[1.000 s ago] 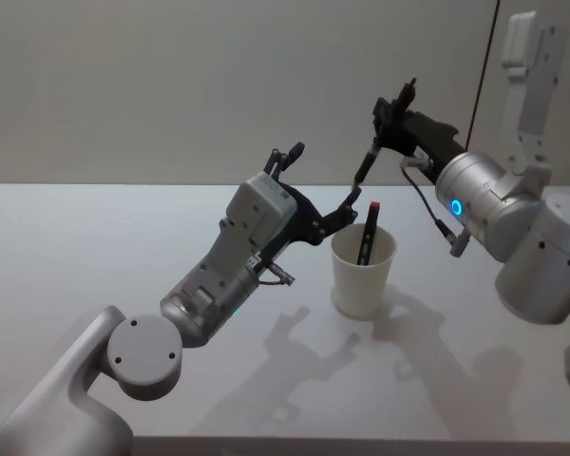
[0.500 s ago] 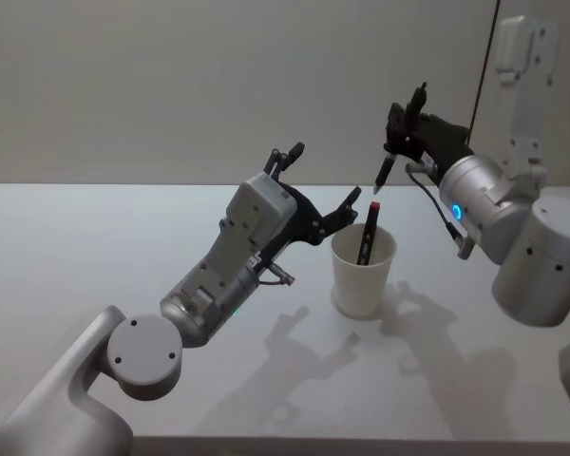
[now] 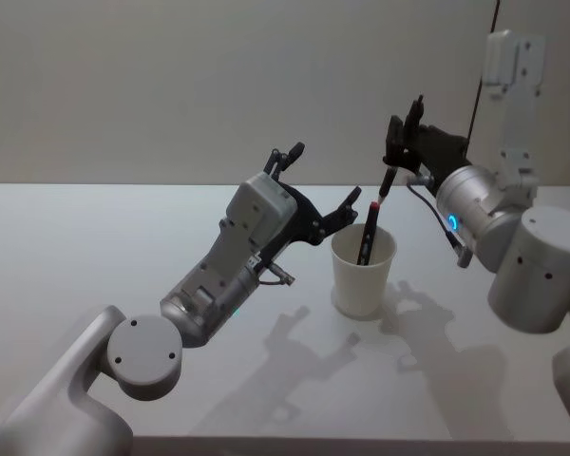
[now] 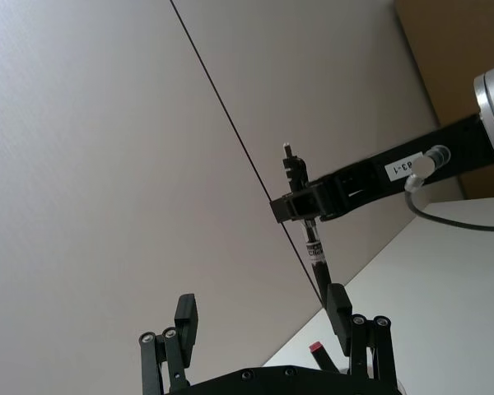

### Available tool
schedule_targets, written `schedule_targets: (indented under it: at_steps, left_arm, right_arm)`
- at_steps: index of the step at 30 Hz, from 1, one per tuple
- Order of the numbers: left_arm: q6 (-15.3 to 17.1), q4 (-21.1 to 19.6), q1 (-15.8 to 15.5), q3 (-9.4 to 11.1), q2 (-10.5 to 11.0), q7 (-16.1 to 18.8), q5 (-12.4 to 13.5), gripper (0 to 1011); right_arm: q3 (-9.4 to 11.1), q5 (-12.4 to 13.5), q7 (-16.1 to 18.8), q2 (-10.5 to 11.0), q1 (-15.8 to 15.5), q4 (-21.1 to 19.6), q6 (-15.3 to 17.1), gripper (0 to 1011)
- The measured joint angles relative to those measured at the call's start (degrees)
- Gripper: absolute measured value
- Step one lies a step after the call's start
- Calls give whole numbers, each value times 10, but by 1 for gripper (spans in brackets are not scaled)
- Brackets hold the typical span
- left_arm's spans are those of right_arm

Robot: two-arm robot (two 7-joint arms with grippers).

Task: Place the pen into the pen holder.

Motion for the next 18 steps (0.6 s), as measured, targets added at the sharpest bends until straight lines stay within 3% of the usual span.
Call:
schedule_targets:
  at_steps: [8, 18]
  left_arm:
    - [0, 0, 0, 0, 0, 0, 0, 1003]
    - [0, 0, 0, 0, 0, 0, 0, 1003]
  right_arm:
    - [-2, -10, 7, -3, 1, 14, -7, 173]
    - [-3, -15, 17, -6, 2, 29, -24, 471]
